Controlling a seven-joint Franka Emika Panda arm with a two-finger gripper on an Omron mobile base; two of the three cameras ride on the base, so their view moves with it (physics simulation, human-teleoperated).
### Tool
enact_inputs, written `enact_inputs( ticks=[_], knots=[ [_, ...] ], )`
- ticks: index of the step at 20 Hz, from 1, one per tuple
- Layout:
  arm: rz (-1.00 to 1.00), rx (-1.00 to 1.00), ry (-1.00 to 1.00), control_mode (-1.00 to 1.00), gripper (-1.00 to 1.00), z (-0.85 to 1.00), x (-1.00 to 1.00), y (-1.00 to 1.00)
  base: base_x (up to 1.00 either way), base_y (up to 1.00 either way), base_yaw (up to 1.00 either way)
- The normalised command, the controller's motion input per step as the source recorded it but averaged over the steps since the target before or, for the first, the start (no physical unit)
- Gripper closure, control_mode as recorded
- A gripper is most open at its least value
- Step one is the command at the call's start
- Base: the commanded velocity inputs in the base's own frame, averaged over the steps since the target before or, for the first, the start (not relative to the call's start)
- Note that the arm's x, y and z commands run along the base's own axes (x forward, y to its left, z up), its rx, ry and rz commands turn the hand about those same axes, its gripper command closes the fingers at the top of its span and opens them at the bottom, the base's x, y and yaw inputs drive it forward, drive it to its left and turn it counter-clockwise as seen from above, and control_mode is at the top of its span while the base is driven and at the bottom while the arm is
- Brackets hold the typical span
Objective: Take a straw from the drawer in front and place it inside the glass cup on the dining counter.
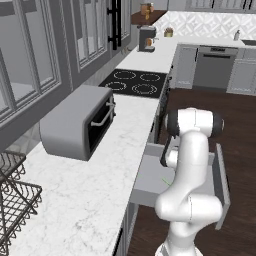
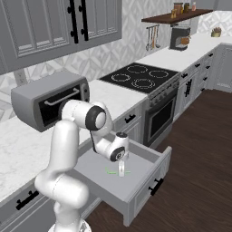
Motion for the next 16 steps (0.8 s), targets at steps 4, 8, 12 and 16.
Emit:
enact_inputs(
  ticks=[4,8,12,16],
  knots=[
    [0.0,0.0,-0.09,-1.0,-1.0,-0.23,-0.56,0.06,0.0,0.0,0.0],
    [0.0,0.0,-0.02,-1.0,-1.0,-0.21,-0.31,0.06,0.0,0.0,0.0],
    [0.0,0.0,0.0,-1.0,-1.0,-0.31,0.0,0.0,0.0,0.0,0.0],
    [0.0,0.0,0.0,-1.0,-1.0,-0.4,-0.01,0.0,0.0,0.0,0.0]
  ],
)
